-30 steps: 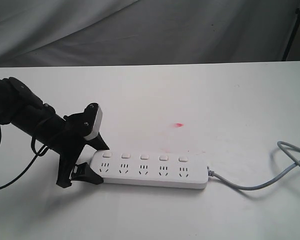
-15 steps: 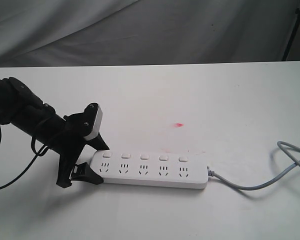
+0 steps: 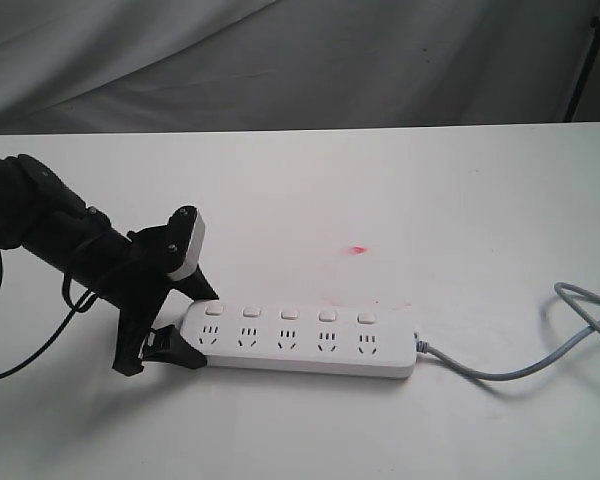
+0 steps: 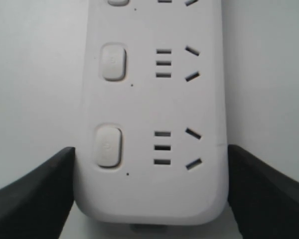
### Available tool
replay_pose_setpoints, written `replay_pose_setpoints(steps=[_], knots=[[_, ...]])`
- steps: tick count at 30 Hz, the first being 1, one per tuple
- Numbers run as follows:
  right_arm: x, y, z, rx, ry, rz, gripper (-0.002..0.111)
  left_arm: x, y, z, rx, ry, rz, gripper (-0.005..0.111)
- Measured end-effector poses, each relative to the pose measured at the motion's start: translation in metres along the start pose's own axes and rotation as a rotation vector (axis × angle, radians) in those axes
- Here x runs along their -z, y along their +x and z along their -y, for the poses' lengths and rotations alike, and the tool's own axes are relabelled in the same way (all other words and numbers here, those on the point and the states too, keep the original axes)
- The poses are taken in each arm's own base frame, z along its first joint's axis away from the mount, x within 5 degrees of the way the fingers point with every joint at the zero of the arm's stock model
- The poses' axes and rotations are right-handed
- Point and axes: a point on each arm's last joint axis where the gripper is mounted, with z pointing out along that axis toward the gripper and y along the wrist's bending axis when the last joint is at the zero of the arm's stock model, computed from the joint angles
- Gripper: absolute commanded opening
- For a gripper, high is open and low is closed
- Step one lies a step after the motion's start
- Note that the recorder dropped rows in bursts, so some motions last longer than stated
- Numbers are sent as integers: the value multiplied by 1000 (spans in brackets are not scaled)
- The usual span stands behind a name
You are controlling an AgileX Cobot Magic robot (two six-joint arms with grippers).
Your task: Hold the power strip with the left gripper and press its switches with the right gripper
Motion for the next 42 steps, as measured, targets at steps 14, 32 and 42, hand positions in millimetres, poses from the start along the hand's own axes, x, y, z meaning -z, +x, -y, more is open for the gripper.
replay_pose_setpoints(steps=[14,32,42], knots=[[-39,-44,-13,-358,-182,-74,0,0,0,0,0,0,0,6],[-228,-42,-4,-201,-107,-453,0,0,0,0,0,0,0,6],[-278,-7,31,161,195,-752,0,0,0,0,0,0,0,6]])
